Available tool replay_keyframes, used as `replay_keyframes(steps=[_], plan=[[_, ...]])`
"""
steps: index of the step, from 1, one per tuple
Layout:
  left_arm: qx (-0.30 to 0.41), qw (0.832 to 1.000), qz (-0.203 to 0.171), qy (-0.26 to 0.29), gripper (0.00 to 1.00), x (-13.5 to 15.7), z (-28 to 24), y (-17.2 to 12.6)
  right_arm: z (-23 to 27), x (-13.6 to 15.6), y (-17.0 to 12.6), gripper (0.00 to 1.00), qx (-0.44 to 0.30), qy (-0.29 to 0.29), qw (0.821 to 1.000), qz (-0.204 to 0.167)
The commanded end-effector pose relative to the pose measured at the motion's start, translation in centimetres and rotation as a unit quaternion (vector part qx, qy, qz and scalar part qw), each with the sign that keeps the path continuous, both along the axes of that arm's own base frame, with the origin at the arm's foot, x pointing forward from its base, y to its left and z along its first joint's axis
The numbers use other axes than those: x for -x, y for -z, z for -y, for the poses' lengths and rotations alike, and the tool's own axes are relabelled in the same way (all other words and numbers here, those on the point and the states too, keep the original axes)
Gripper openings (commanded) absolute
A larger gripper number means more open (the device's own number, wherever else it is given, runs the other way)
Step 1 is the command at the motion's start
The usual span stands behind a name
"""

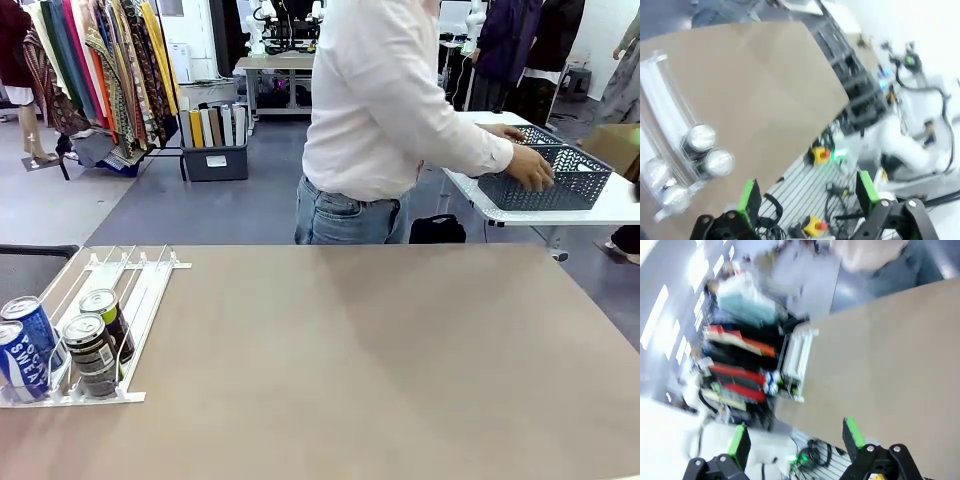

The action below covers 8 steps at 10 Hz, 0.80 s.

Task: Retrieve and store the cans from the dispenser.
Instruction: Pick up one can from the Automatic Can Dispenser and place it in the middle of the table.

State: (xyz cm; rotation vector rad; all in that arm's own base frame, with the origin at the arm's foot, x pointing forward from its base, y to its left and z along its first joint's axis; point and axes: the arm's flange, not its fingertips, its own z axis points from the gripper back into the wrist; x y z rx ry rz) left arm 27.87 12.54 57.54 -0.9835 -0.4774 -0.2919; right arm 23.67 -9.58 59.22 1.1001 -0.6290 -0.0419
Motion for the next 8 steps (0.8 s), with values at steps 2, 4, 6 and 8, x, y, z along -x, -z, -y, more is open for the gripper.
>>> replay_keyframes(steps=[2,4,6,8], plan=[[0.13,0.982,0.015,-0.135,1.0,3.8,-9.1,4.3,4.0,5.6,9.6,1.0,-0.071,0.081,0.994,-0.015],[0.172,0.963,0.053,-0.199,1.0,7.7,-12.8,7.0,5.8,5.2,12.7,1.0,-0.088,0.106,0.989,-0.046],[0.15,0.968,0.013,-0.2,1.0,7.9,-13.6,5.9,11.4,4.0,6.2,1.0,-0.096,0.109,0.989,-0.041],[0.15,0.968,0.013,-0.2,1.0,7.9,-13.6,5.9,11.4,4.0,6.2,1.0,-0.096,0.109,0.989,-0.041]])
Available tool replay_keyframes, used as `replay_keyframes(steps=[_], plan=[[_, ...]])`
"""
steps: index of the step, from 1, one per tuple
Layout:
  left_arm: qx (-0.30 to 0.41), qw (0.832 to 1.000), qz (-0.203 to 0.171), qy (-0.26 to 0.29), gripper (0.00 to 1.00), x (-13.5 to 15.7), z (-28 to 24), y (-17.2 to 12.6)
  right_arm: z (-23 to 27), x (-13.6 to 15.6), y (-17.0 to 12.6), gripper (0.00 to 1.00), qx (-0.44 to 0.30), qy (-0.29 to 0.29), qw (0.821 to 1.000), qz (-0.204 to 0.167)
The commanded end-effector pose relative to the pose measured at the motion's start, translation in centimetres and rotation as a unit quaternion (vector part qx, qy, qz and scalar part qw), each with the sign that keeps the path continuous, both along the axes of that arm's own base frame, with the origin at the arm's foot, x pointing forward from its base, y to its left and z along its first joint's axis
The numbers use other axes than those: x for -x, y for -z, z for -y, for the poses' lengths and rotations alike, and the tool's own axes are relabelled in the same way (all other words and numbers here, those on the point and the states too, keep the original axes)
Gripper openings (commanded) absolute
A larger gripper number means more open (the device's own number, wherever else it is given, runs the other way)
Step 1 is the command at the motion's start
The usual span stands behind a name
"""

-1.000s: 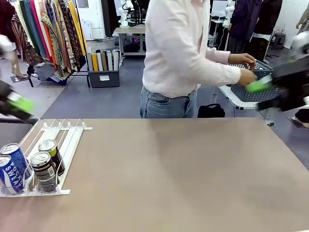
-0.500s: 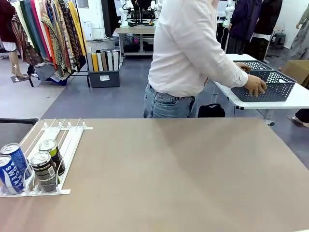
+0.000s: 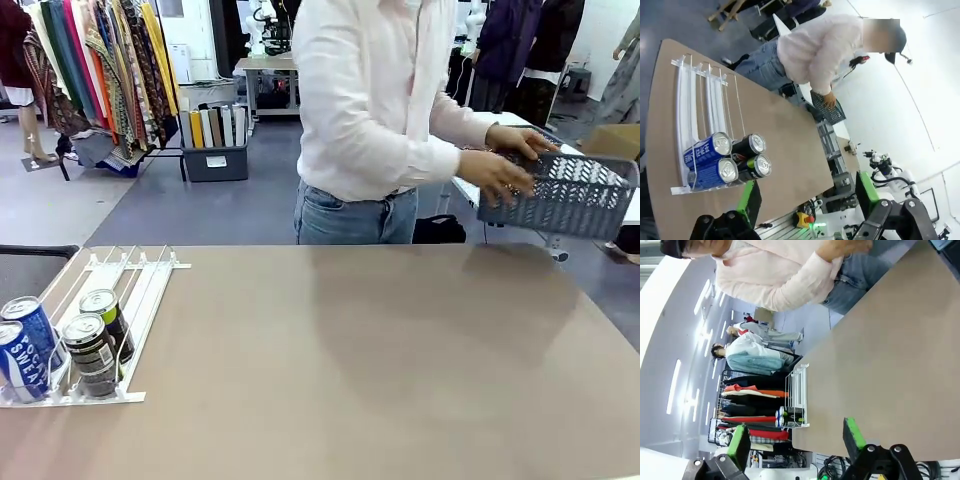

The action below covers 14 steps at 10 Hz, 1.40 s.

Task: Retrieve and store the cans from the dispenser.
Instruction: Pick up one can from the Automatic Can Dispenser and place it in the middle of the table.

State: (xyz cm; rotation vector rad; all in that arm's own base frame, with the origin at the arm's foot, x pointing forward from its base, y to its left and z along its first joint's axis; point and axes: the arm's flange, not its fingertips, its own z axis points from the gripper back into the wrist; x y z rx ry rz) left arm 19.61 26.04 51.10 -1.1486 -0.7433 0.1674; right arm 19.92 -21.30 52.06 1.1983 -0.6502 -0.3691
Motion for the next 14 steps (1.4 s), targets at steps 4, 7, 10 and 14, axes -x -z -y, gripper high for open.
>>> replay_keyframes(steps=[4,7,10,14], plan=[[-0.004,1.0,0.008,0.011,1.0,-0.4,-0.1,-0.6,-0.3,0.3,-1.0,1.0,0.003,-0.003,1.0,0.018],[-0.114,0.988,-0.089,0.053,1.0,-2.0,8.7,-4.8,-0.3,0.3,-1.0,1.0,0.003,-0.003,1.0,0.018],[-0.331,0.911,-0.192,0.151,1.0,-8.2,20.2,-6.7,-0.3,0.3,-1.0,1.0,0.003,-0.003,1.0,0.018],[-0.562,0.786,-0.223,0.126,1.0,-11.1,33.1,-1.0,-0.3,0.3,-1.0,1.0,0.003,-0.003,1.0,0.018]])
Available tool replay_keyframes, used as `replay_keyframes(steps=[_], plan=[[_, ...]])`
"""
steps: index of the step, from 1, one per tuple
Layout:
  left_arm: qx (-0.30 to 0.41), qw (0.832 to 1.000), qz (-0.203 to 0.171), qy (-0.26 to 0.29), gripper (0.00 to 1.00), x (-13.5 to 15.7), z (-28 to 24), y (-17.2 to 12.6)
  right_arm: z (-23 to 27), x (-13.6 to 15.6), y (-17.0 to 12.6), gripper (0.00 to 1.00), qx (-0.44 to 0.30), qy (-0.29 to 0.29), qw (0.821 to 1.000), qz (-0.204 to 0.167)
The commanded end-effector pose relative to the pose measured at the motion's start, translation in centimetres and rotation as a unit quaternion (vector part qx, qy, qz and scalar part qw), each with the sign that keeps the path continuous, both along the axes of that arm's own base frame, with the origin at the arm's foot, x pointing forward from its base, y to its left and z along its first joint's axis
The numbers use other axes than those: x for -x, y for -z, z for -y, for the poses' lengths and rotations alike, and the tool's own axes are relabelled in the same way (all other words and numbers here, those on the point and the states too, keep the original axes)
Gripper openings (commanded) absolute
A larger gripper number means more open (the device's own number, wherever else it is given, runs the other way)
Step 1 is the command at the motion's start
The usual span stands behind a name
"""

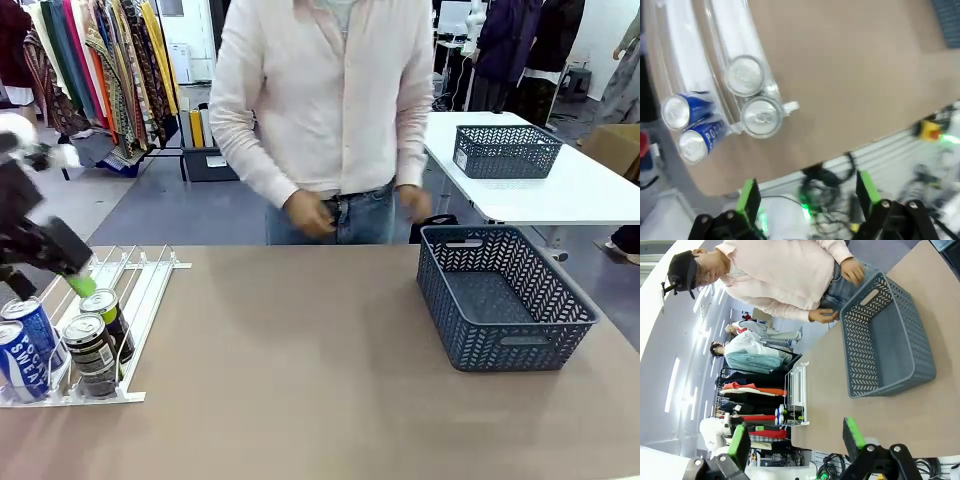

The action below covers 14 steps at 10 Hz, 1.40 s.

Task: Retrieve and store the cans from the dispenser.
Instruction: Pick up one can from the Automatic Can Dispenser and place it in the middle of the table.

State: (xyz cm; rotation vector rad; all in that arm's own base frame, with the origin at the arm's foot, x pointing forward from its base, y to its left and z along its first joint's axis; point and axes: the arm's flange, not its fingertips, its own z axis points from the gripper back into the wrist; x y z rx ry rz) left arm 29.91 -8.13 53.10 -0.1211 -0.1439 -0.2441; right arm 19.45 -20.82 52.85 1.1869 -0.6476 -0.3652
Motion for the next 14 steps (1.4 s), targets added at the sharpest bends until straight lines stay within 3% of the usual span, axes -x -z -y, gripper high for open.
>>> replay_keyframes(steps=[1,2,3,6,7,9,13,14], plan=[[-0.096,0.995,-0.039,-0.001,1.0,-0.3,-0.4,2.5,0.2,-0.2,-0.2,1.0,-0.003,-0.003,1.0,0.02],[-0.071,0.997,-0.024,-0.03,1.0,-0.9,-0.9,1.9,0.2,-0.2,-0.2,1.0,-0.003,-0.003,1.0,0.02],[-0.057,0.998,-0.014,0.009,1.0,-0.3,1.0,1.7,0.2,-0.2,-0.2,1.0,-0.003,-0.003,1.0,0.02],[-0.07,0.997,-0.024,0.01,1.0,-0.6,0.9,2.4,0.2,-0.2,-0.2,1.0,-0.003,-0.003,1.0,0.02],[-0.071,0.995,-0.001,-0.064,1.0,-1.0,0.5,3.8,0.2,-0.2,-0.2,1.0,-0.003,-0.003,1.0,0.02],[-0.054,0.992,0.018,-0.113,1.0,-0.9,-0.6,5.3,0.2,-0.2,-0.2,1.0,-0.003,-0.003,1.0,0.02],[-0.035,0.988,-0.028,-0.15,1.0,-2.4,-2.1,10.2,0.2,-0.2,-0.2,1.0,-0.003,-0.003,1.0,0.02],[-0.026,0.986,-0.058,-0.153,1.0,-2.6,-2.3,11.5,0.2,-0.2,-0.2,1.0,-0.003,-0.003,1.0,0.02]])
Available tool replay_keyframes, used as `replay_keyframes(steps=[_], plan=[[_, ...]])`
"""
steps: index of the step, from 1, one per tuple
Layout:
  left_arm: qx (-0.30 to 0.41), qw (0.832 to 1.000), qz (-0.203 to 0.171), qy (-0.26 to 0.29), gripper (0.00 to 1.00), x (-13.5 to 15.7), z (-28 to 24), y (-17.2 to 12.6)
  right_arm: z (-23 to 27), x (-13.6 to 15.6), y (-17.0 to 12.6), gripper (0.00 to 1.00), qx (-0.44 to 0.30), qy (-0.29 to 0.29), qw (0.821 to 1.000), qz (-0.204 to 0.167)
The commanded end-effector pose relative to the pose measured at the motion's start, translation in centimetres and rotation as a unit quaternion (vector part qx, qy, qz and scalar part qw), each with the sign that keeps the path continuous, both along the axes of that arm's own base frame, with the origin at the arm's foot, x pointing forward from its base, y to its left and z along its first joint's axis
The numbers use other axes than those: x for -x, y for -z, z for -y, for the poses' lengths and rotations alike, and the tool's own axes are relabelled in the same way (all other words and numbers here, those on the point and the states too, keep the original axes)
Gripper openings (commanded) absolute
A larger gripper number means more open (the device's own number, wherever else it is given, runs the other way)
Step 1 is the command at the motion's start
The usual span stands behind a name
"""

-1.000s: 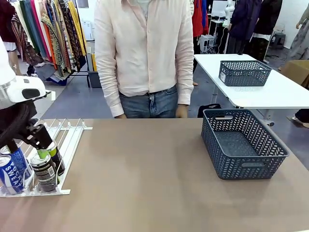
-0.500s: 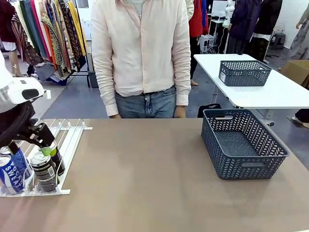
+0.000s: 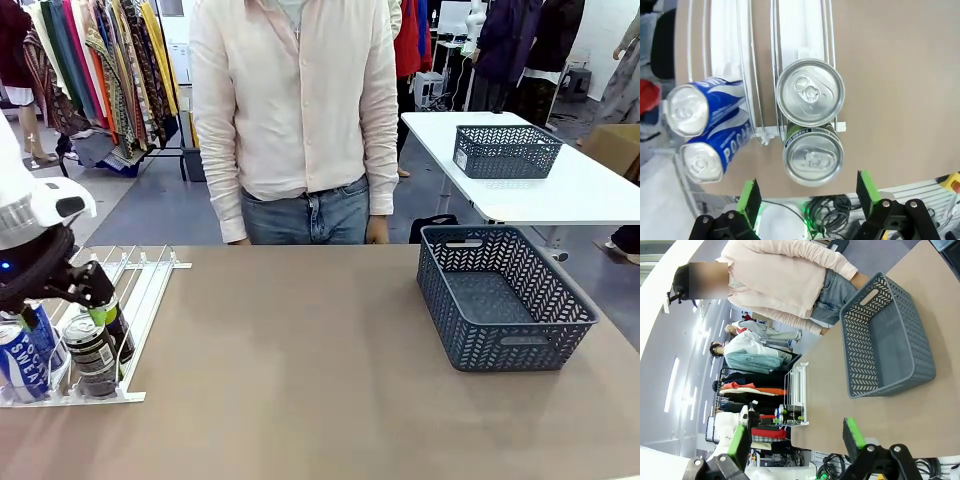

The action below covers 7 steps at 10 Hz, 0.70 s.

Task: Retrieve and store the cans from the dispenser.
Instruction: Pick up one can from the Automatic Can Dispenser and place it in the middle of the table.

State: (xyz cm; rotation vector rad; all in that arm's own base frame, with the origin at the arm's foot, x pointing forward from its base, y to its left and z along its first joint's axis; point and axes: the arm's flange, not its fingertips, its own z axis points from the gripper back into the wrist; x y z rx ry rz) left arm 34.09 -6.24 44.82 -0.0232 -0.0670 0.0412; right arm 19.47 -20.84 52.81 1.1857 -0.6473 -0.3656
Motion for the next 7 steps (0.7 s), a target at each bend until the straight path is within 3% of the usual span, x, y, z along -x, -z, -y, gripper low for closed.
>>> replay_keyframes(steps=[1,7], plan=[[0.029,0.999,-0.021,-0.014,1.0,1.6,-0.6,3.8,0.1,-0.2,-0.3,1.0,-0.003,-0.003,1.0,0.02],[0.029,0.999,-0.028,-0.005,1.0,1.1,0.1,5.7,0.1,-0.2,-0.3,1.0,-0.003,-0.003,1.0,0.02]])
